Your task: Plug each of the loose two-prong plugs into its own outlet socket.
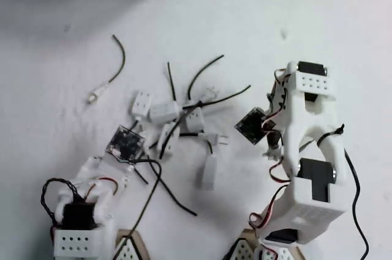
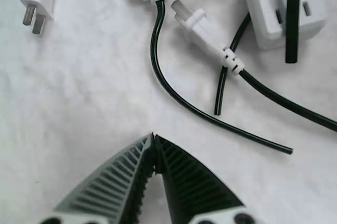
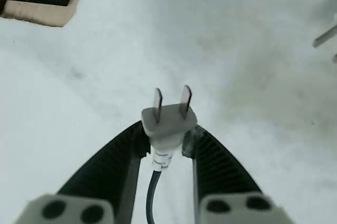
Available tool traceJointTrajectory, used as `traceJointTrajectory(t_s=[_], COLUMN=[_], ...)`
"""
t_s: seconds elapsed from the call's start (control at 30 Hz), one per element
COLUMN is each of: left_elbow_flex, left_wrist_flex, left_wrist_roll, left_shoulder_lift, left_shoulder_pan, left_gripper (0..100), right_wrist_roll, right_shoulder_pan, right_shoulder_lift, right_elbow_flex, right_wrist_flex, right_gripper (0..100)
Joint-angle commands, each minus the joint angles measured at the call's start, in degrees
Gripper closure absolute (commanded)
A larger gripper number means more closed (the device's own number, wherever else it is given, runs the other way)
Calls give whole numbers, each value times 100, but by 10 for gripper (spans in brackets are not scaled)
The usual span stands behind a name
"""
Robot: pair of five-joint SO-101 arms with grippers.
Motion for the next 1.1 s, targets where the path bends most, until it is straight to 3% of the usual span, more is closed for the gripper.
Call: traceJointTrajectory(t_s=[0.0,0.1,0.17,0.33,0.4,0.57,0.67,0.9,0.97,1.07], left_elbow_flex=[-18,-18,-18,-18,-18,-18,-18,-18,-18,-18], left_wrist_flex=[53,53,53,53,53,53,53,53,53,53], left_wrist_roll=[-62,-62,-62,-62,-62,-62,-62,-62,-62,-62], left_shoulder_lift=[40,40,40,40,40,40,40,40,40,40], left_shoulder_pan=[22,22,22,22,22,22,22,22,22,22], left_gripper=[976,976,976,976,976,976,976,976,976,976], right_wrist_roll=[-176,-598,-695,-782,-1248,-3121,-4615,-9811,-10646,-11112], right_shoulder_pan=[189,251,259,295,268,251,251,268,180,-259], right_shoulder_lift=[-857,-1411,-1754,-2686,-3099,-4057,-4646,-5895,-6229,-6730], right_elbow_flex=[-9,167,387,985,1257,2075,2435,3367,3710,4220], right_wrist_flex=[75,75,75,75,75,57,-31,-831,-1112,-1684], right_gripper=[839,739,723,805,854,882,882,883,883,896])
